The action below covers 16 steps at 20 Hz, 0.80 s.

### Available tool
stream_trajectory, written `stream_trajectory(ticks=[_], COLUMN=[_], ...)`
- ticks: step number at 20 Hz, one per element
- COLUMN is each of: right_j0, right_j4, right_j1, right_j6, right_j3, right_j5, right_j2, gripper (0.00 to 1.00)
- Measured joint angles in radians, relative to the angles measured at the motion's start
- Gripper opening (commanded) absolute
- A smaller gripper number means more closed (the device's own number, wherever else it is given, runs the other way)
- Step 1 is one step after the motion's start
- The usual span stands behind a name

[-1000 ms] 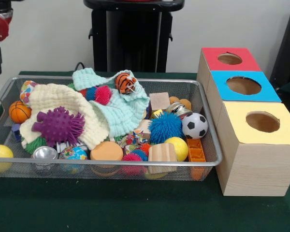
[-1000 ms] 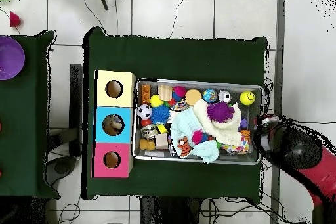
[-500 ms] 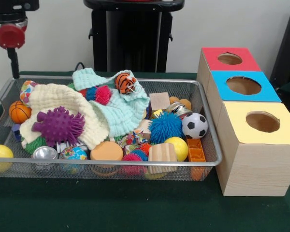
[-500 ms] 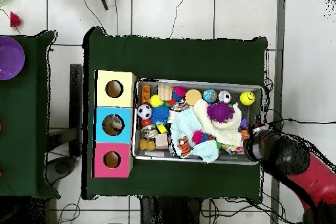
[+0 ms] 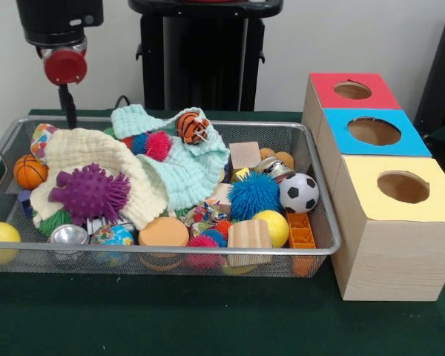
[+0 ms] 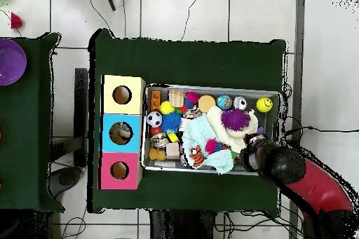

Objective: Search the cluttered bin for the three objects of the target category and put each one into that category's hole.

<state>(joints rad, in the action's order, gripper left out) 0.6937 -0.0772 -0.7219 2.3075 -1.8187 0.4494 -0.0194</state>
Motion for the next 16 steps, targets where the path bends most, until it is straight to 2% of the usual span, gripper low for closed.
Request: stream_trajectory(ticks=[7, 12, 16], right_j0=[0.005, 0.045, 0.077], right_j4=[0.0, 0.0, 0.001], right_j1=[0.048, 0.122, 0.17], right_j6=[0.0, 0.0, 0.0], right_j3=[-0.014, -0.013, -0.01], right_j5=[-0.106, -0.228, -0.274], right_j2=[-0.002, -0.017, -0.031], gripper=[1.0, 1.0, 1.0])
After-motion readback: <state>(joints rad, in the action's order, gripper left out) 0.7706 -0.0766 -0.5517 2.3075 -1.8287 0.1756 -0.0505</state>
